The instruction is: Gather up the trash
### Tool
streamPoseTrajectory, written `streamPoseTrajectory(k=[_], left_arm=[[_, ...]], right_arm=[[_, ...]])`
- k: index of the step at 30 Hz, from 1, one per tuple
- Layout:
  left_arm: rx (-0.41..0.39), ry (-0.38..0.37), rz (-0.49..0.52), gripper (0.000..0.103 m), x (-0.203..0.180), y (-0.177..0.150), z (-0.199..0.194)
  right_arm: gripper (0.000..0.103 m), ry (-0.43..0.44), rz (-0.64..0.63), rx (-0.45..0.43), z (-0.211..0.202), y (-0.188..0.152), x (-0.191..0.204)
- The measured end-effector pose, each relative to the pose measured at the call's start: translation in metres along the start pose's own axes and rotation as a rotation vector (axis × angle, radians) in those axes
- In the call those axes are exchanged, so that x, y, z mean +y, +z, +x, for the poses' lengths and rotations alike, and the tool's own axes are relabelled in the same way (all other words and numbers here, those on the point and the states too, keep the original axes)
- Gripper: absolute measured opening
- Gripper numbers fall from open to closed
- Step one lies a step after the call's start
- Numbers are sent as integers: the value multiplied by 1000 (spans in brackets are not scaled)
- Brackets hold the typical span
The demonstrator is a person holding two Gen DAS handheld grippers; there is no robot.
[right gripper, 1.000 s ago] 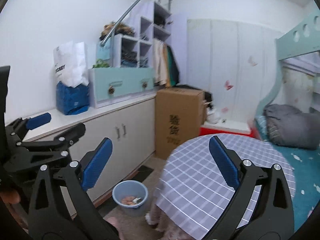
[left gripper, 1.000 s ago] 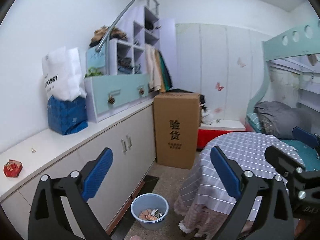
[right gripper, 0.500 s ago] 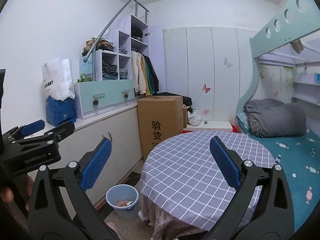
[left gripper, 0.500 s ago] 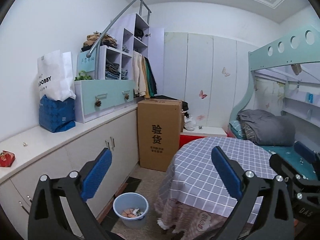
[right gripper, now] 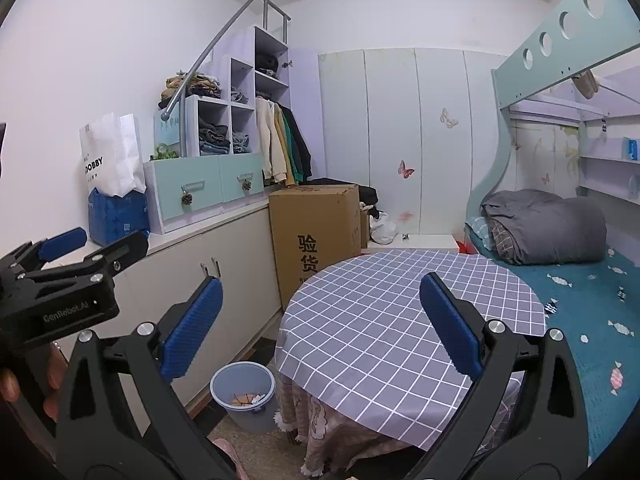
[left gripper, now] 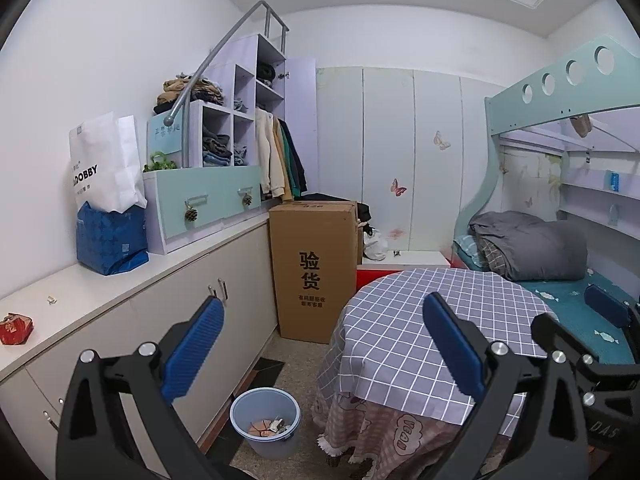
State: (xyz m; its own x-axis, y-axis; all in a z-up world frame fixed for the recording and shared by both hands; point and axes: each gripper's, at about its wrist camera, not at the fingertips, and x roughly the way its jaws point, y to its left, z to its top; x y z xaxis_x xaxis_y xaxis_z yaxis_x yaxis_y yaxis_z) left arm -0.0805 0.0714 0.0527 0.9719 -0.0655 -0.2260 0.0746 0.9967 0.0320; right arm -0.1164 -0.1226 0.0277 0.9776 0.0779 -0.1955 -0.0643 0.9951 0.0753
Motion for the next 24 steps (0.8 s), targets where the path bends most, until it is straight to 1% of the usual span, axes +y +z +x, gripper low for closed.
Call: streamPoseTrajectory(k=[7,24], left_arm=[[-5,-21,-2,98,-1,-2,2],[4,-21,10,98,-4,-6,5]], right_arm=[[97,-14,7,10,2,-4,-1],[97,-12,13,31,6,-11,5]])
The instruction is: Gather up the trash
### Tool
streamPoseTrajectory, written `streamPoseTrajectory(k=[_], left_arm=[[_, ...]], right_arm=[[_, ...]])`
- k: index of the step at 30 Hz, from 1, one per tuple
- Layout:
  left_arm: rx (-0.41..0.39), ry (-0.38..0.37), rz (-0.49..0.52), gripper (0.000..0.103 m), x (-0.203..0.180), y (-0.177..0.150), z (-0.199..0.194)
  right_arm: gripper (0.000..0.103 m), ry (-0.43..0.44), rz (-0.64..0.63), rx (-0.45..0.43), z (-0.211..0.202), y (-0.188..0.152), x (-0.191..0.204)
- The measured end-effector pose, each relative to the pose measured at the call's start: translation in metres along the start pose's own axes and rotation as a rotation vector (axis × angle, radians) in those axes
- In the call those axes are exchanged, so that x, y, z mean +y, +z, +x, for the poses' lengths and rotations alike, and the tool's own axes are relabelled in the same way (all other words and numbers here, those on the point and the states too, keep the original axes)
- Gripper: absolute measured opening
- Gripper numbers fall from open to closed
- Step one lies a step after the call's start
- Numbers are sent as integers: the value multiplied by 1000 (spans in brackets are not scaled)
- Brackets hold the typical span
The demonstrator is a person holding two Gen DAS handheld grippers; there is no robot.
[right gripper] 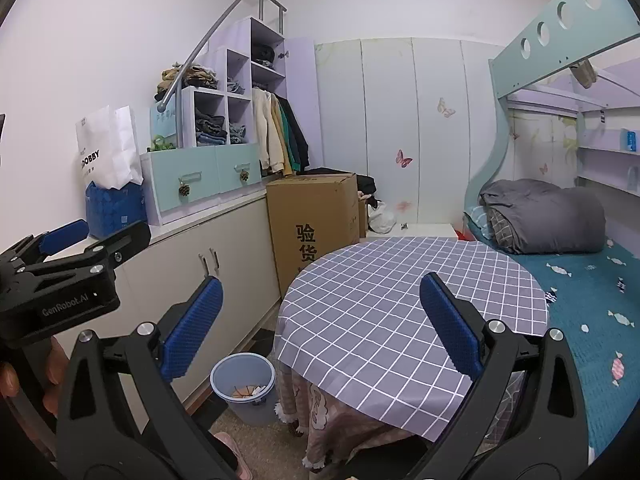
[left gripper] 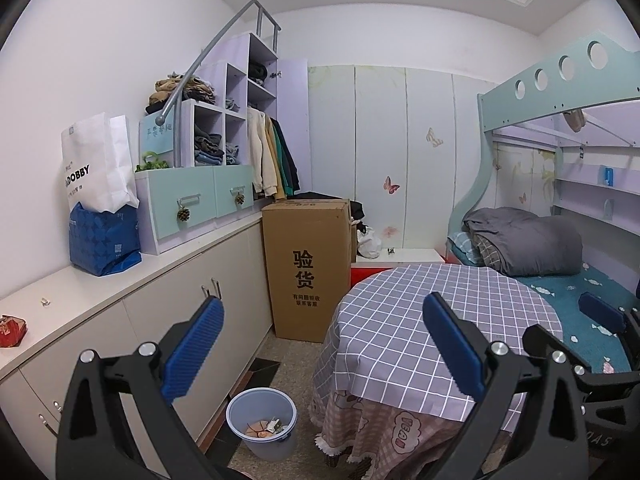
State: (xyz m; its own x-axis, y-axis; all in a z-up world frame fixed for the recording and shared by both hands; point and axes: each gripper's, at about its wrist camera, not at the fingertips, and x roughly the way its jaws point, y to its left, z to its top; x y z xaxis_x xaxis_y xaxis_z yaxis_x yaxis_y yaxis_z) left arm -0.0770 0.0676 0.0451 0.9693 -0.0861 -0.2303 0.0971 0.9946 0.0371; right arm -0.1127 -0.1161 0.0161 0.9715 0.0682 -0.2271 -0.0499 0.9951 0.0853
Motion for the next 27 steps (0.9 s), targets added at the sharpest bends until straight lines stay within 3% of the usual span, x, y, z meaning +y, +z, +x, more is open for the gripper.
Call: streamPoseTrajectory(k=[27], left_arm=[[6,-9,10,98,4,-6,2]], right_arm=[[97,14,3,18,1,-4,3]])
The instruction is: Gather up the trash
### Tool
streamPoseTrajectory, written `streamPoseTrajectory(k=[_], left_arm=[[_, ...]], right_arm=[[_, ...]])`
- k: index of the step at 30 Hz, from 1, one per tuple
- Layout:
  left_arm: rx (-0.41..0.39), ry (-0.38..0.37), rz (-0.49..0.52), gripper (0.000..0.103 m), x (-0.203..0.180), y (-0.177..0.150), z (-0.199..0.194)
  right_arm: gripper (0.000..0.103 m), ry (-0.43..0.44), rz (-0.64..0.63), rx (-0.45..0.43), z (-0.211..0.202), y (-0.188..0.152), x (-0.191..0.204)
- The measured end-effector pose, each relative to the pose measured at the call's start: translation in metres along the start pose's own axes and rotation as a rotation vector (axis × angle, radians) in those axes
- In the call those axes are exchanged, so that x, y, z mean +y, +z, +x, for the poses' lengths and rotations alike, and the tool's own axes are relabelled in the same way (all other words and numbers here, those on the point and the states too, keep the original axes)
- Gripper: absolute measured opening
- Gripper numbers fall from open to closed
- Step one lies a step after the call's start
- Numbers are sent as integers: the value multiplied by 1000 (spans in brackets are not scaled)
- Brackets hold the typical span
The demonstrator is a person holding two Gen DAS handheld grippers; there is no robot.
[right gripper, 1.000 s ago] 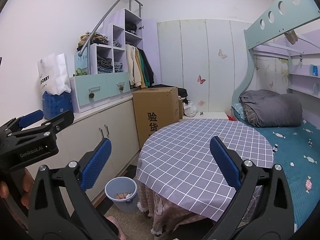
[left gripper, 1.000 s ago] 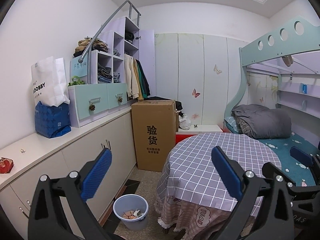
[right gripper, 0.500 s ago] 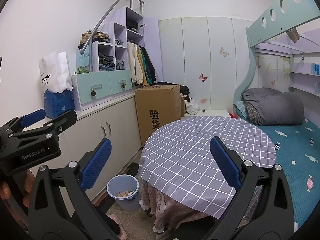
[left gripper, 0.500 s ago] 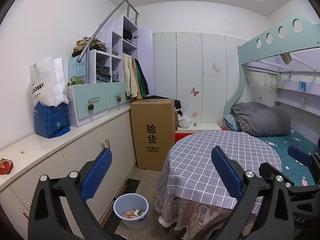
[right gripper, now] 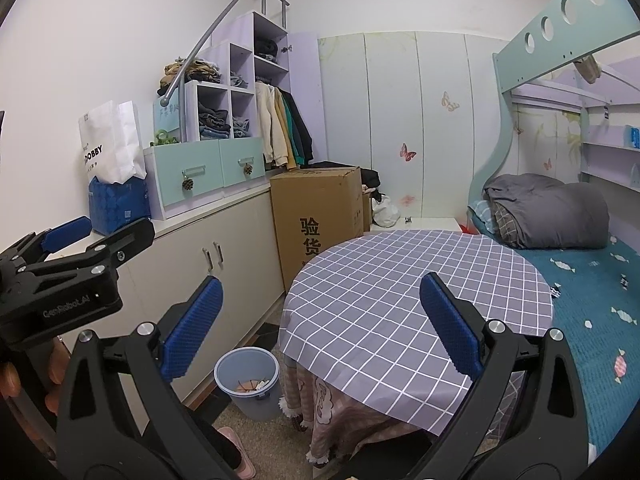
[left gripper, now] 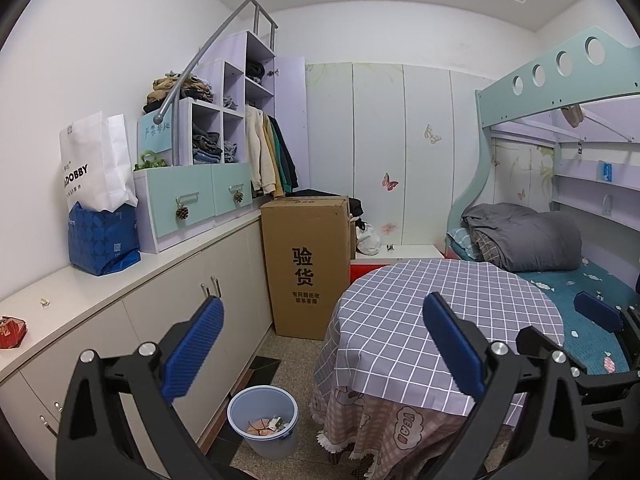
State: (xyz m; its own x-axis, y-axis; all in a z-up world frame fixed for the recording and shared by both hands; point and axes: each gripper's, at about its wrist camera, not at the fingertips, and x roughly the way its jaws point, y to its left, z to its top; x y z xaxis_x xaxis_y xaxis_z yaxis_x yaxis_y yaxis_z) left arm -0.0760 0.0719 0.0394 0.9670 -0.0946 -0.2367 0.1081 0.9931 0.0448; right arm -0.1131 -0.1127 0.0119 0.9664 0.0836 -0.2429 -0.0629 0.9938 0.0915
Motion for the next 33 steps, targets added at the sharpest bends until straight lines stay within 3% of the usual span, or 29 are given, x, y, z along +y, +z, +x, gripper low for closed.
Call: streamPoseTrajectory(k=[33], left_arm=[[7,-1,5,98,1,-3,1]], right_arm=[[97,7,-1,7,0,-5,-1]])
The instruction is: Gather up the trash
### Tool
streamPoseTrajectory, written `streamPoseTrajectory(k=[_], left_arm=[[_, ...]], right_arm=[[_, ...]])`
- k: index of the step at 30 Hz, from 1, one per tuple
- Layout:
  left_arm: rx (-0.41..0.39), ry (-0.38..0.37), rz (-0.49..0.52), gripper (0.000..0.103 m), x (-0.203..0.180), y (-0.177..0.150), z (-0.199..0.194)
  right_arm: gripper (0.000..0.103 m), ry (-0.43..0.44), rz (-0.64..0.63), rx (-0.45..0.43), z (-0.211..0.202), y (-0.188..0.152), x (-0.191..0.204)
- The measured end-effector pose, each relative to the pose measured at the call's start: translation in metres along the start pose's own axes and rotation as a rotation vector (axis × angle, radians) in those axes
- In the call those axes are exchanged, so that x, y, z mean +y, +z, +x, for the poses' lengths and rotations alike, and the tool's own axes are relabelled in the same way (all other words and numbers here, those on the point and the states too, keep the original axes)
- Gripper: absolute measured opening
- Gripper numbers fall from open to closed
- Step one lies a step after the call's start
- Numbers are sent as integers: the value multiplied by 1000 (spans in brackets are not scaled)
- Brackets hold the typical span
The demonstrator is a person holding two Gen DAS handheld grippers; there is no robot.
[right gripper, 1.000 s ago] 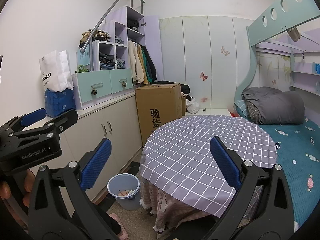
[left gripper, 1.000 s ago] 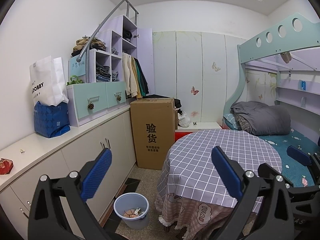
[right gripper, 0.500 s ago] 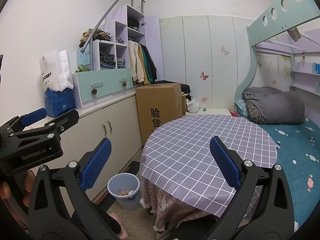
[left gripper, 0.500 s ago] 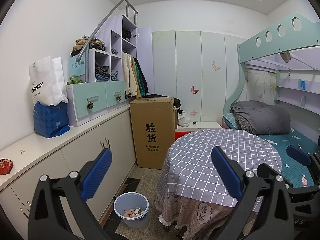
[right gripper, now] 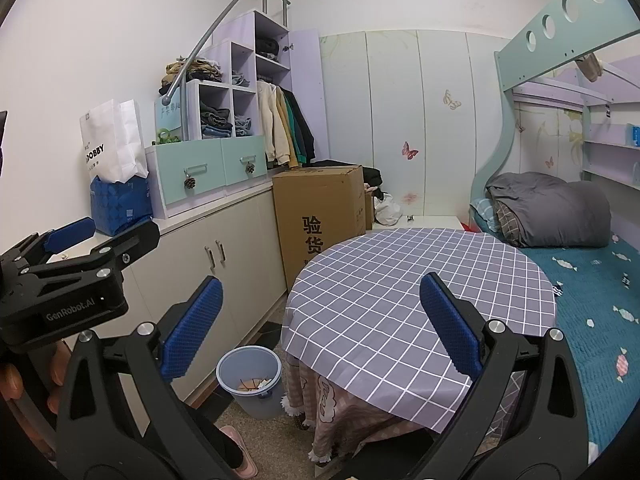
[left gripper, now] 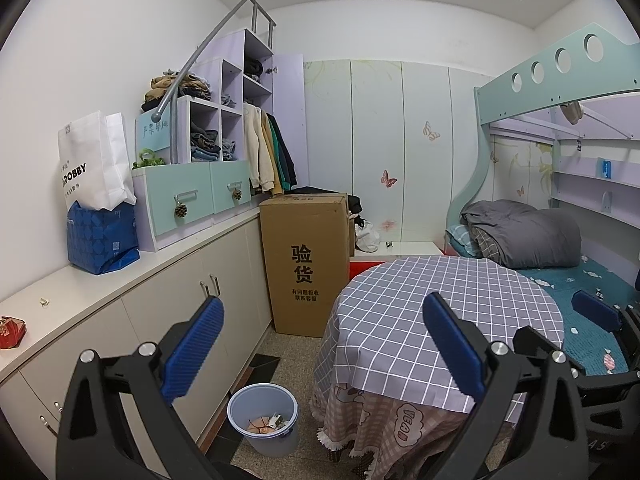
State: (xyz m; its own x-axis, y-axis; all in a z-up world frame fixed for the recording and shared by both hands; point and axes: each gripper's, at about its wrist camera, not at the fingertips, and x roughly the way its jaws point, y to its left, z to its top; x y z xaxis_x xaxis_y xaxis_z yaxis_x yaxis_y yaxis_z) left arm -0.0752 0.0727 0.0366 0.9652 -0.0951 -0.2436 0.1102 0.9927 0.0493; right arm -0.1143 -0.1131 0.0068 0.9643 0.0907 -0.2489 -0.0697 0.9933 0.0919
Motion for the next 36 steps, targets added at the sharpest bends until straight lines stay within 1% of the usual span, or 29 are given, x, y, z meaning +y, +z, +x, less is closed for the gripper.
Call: streamPoseTrajectory(k=[36], left_arm=[[3,-1,4,98,2,-3,2]], right_arm=[[97,2,2,7,2,1,2]])
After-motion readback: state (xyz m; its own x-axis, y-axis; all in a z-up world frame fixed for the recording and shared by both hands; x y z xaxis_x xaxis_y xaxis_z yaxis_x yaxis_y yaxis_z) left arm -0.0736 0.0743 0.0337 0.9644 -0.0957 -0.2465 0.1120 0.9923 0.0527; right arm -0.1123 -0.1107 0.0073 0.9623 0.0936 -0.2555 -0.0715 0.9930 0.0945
